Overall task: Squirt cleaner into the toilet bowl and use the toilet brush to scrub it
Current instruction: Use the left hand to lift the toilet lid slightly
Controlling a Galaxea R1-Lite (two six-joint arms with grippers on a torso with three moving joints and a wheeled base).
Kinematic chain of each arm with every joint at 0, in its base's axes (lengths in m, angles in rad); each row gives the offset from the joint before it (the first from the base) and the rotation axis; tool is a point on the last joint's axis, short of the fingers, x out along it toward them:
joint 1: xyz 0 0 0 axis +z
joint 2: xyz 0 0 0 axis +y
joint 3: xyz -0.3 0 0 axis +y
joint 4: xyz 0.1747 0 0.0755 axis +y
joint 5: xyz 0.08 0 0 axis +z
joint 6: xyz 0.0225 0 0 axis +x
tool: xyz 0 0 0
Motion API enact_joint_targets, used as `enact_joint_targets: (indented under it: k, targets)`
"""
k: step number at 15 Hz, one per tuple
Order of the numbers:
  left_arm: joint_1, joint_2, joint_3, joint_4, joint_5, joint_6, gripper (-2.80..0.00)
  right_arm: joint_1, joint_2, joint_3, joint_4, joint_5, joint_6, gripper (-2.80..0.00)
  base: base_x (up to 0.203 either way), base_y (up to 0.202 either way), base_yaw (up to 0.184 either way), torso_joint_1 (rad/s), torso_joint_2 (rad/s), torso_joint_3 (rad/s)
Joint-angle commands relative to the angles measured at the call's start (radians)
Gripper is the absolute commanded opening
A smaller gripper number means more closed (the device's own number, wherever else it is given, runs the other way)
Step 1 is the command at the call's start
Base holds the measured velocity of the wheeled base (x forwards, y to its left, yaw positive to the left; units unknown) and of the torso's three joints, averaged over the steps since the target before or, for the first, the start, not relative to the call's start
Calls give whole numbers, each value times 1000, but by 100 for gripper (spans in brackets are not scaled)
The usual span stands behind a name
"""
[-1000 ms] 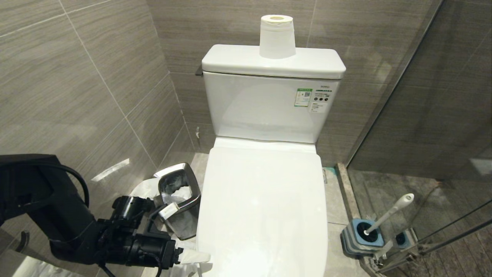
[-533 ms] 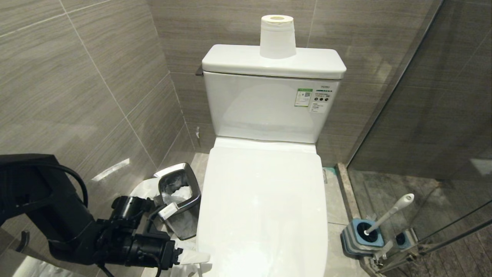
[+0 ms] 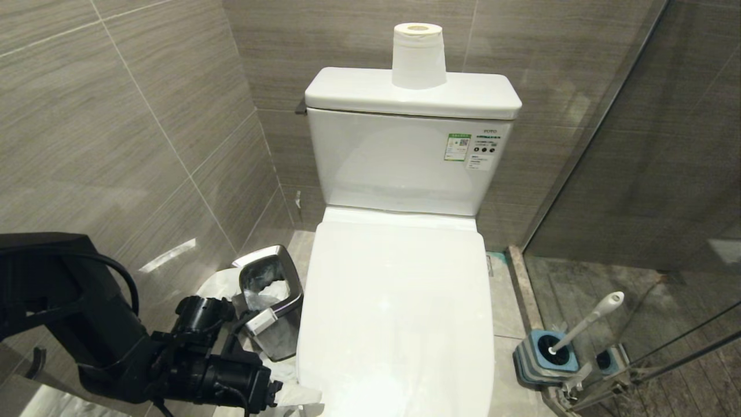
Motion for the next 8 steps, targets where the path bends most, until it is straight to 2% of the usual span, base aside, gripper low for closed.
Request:
enact_joint_targets:
  k: [1,4,8]
  targets:
    - [-14,-2,2,-1,-6,0,0,1,1,0,-1,0,0,-280,0,0,0,0,0,0]
    - [-20,-19,3,-4,-17,-2,0,1,2,0,0,0,0,-280,0,0,0,0,0,0]
    - [-55,-37,13,-5,-70,-12,0,0,2,0,0,0,0,-280,0,0,0,0,0,0]
